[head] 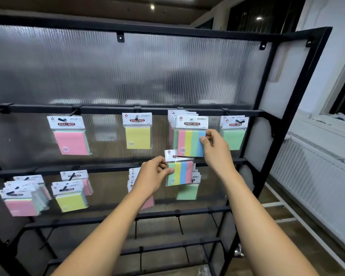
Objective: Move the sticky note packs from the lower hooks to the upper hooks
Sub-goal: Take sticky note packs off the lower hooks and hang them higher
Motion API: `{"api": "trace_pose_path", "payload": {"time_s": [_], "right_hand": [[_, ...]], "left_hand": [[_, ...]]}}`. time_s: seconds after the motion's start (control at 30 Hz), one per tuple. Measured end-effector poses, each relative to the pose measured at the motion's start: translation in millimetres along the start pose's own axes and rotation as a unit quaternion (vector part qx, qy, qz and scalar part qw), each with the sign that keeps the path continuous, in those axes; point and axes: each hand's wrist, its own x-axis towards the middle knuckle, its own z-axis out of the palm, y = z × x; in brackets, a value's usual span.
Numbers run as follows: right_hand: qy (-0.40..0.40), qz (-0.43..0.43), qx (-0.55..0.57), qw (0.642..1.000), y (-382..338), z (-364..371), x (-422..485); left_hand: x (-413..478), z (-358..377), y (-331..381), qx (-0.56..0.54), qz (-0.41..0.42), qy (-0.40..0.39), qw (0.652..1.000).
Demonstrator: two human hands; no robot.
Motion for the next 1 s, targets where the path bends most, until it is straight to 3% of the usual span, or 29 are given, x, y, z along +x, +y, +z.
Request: {"api": "trace_pose_path", "payload": {"time_s": [1.0], "right_hand": [[-0.03,0.017,0.013,0.999,-2.5,-0.1,4.5]], "left_hand": [[-10.9,-5.2,-0.6,0.037,-0.004,0.0,0.999]]}}
